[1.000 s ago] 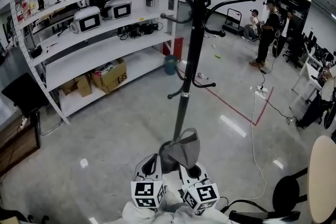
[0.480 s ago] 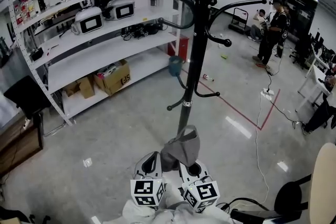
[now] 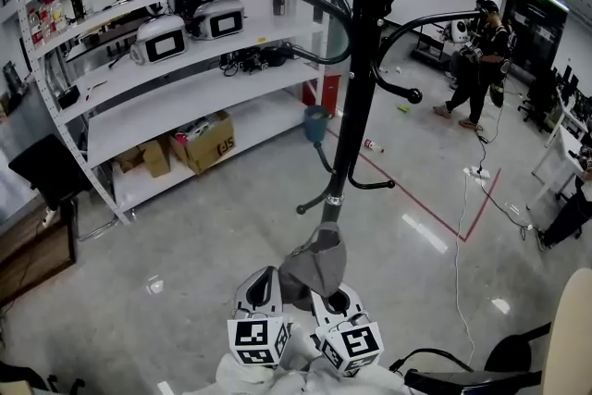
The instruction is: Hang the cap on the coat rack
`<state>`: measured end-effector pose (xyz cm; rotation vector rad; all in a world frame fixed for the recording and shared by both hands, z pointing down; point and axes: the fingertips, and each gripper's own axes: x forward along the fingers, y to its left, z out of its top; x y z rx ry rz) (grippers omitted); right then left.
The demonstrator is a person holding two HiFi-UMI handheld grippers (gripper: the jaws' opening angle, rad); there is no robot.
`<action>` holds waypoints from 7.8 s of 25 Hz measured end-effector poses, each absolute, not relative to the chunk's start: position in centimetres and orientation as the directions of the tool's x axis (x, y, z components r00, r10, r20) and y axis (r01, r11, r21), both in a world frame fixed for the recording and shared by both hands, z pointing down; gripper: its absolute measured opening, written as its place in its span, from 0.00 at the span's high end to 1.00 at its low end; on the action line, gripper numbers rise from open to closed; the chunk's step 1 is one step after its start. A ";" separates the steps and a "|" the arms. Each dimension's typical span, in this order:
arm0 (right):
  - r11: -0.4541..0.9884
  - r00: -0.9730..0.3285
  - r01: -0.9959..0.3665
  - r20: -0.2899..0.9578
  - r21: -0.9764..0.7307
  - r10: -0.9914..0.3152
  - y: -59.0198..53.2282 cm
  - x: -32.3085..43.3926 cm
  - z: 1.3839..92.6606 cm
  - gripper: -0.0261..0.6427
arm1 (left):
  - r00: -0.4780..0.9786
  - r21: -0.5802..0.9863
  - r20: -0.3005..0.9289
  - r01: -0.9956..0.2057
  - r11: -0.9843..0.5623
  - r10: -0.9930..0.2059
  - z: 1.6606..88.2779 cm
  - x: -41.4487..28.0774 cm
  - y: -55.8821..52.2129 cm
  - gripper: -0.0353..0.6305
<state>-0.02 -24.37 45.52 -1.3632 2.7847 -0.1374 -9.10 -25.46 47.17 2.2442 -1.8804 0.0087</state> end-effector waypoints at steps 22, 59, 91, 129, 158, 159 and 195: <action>0.586 -0.585 -0.810 0.057 0.000 -0.809 -28.8 -4.0 45.8 0.90 | 0.150 0.156 0.158 -0.980 -0.125 -0.976 47.2 -14.3 -26.6 0.94; 0.449 -0.448 -0.893 0.152 -0.034 -0.881 -36.7 -3.0 51.0 0.90 | 0.042 0.167 0.230 -0.986 -0.003 -0.972 50.0 -19.5 -25.6 0.94; 0.452 -0.433 -0.892 0.244 0.023 -0.867 -37.4 -2.2 58.2 0.67 | 0.021 0.183 0.280 -0.983 0.032 -0.960 51.8 -19.4 -23.2 0.94; 0.460 -0.487 -0.872 0.214 -0.168 -0.847 -25.6 6.2 56.3 0.91 | 0.242 0.184 0.285 -0.963 -0.195 -0.927 53.0 -6.9 -19.2 0.94; 0.400 -0.416 -0.905 0.107 -0.144 -0.903 -14.9 5.9 50.9 0.91 | 0.388 0.195 0.189 -0.915 -0.353 -0.902 50.5 -4.1 -10.5 0.94; 0.411 -0.427 -0.900 0.101 -0.143 -0.899 -15.1 5.9 50.6 0.91 | 0.387 0.194 0.186 -0.916 -0.352 -0.903 50.3 -3.8 -10.9 0.94; 0.468 -0.463 -0.881 0.071 0.074 -0.883 -13.7 6.7 47.7 0.94 | 0.329 0.140 0.134 -0.940 -0.311 -0.935 48.3 -1.0 -11.8 0.94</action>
